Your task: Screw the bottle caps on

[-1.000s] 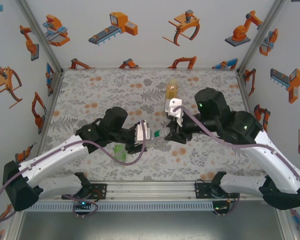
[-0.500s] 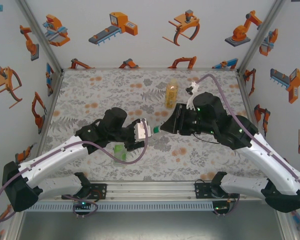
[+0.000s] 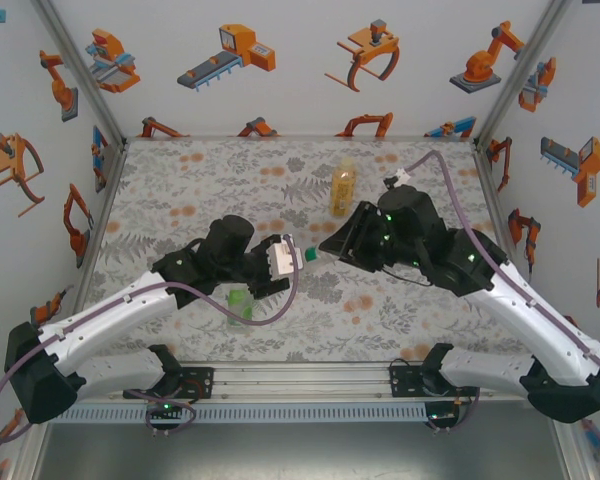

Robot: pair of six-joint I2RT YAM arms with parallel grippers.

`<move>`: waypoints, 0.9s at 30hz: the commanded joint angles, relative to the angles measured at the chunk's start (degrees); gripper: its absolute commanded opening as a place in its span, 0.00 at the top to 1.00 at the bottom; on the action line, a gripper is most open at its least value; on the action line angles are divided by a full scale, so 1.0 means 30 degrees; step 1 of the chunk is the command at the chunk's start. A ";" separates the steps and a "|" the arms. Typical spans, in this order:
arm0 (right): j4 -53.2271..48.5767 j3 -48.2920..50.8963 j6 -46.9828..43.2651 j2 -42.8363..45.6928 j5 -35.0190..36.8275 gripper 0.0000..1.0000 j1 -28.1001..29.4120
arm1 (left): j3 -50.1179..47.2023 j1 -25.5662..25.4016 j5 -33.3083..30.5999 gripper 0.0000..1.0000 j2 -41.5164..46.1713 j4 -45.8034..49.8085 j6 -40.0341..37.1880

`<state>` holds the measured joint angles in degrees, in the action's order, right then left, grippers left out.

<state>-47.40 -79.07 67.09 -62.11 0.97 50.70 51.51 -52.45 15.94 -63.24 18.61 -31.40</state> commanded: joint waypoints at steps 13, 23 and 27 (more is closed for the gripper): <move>-0.2314 -0.4926 -0.6580 -0.5922 0.0099 1.00 -0.2113 | -0.0739 -0.0069 -0.1242 0.18 0.2130 -0.1503 0.1182; -0.5660 -1.3152 -1.1745 -1.3606 -0.0099 1.00 -0.4682 | -0.1021 0.0731 -0.3321 0.17 0.3771 -0.0783 0.4639; -0.6294 -1.6432 -1.2645 -1.6513 0.0343 1.00 -0.5259 | -0.1315 0.1484 -0.4280 0.17 0.4823 -0.0452 0.6750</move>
<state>-63.20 -122.89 33.87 -108.44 1.10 35.83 48.49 -49.39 6.48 -50.87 15.77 -18.06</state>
